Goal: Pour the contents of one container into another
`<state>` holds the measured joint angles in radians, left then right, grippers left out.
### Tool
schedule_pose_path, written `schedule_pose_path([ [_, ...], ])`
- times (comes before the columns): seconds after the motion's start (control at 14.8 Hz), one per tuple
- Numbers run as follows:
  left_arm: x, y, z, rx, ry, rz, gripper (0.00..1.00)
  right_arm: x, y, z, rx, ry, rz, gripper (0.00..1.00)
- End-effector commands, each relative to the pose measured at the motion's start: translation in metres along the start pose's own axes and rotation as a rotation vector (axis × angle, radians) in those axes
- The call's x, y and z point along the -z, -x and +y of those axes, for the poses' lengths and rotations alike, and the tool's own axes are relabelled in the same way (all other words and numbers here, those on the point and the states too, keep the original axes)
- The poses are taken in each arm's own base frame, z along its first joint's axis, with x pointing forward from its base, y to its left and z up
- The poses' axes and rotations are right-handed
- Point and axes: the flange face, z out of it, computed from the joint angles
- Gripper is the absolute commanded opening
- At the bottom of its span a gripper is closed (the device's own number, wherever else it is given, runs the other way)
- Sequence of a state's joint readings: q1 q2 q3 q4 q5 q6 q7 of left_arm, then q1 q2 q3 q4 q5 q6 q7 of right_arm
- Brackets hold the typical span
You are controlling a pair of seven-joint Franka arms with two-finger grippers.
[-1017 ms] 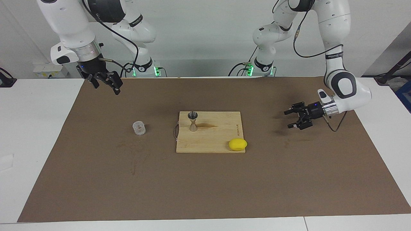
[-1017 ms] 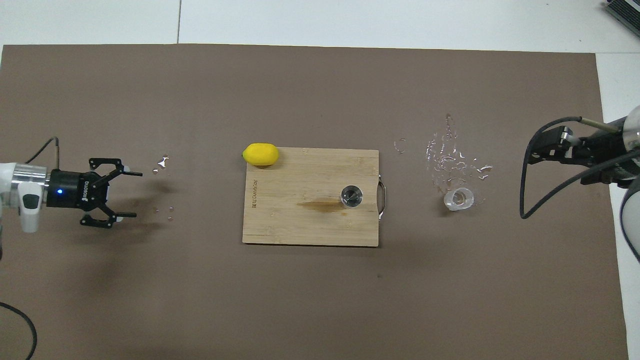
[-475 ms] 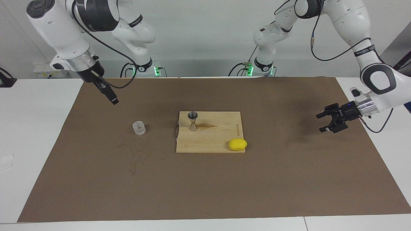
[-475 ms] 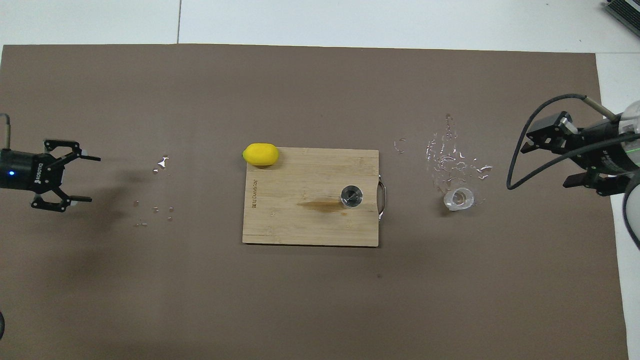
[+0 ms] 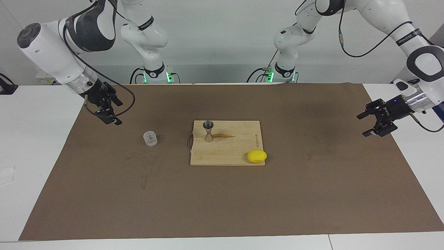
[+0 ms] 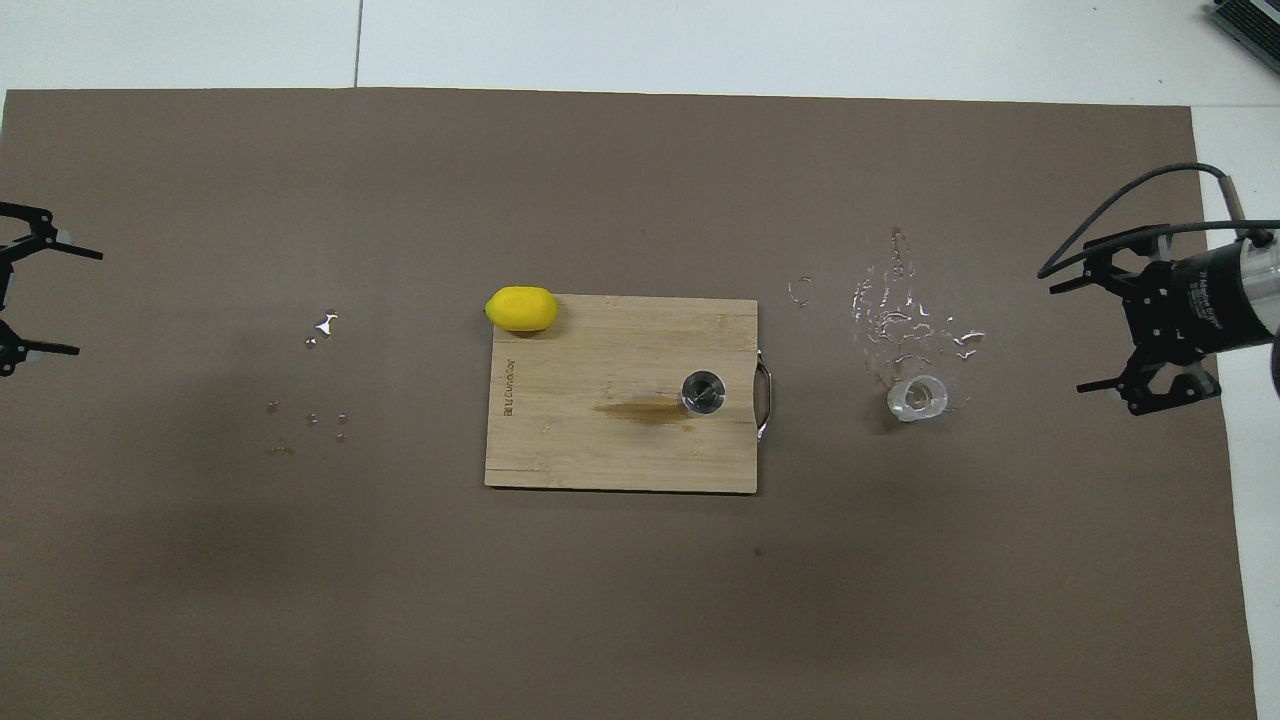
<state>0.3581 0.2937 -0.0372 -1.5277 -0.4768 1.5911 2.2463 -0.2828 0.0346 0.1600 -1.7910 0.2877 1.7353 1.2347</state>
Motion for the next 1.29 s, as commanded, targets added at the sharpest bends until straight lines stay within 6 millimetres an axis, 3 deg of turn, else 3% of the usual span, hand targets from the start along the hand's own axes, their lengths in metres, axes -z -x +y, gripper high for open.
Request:
schedule_pose_path([
  [0.0,0.014,-0.025,0.004,0.135,0.041,-0.075,1.00,-0.022,-0.029,0.003,-0.089,0.009,-0.066,1.00],
  [0.27,0.017,-0.043,0.005,0.380,0.082,-0.156,1.00,-0.054,-0.072,0.013,-0.173,0.031,-0.163,1.00],
  [0.41,0.029,-0.055,0.012,0.523,0.082,-0.192,1.00,-0.074,-0.087,0.017,-0.171,0.042,-0.207,1.00],
  [0.47,0.037,-0.064,0.015,0.602,0.069,-0.235,1.00,-0.081,-0.098,0.019,-0.187,0.028,-0.227,1.00],
  [0.54,0.045,-0.086,0.014,0.649,0.051,-0.294,1.00,-0.087,-0.102,0.022,-0.196,0.016,-0.244,1.00],
  [0.75,0.064,-0.154,0.019,0.789,-0.026,-0.491,1.00,-0.119,-0.107,0.034,-0.179,0.013,-0.281,1.00],
  [0.88,0.063,-0.162,0.025,0.908,-0.019,-0.504,1.00,-0.148,-0.113,0.047,-0.176,-0.010,-0.302,1.00],
  [1.02,0.063,-0.164,0.028,1.023,-0.037,-0.509,1.00,-0.164,-0.110,0.048,-0.190,-0.032,-0.311,1.00],
  [1.22,0.058,-0.164,0.035,1.177,-0.052,-0.513,1.00,-0.195,-0.087,0.047,-0.206,-0.049,-0.328,1.00],
])
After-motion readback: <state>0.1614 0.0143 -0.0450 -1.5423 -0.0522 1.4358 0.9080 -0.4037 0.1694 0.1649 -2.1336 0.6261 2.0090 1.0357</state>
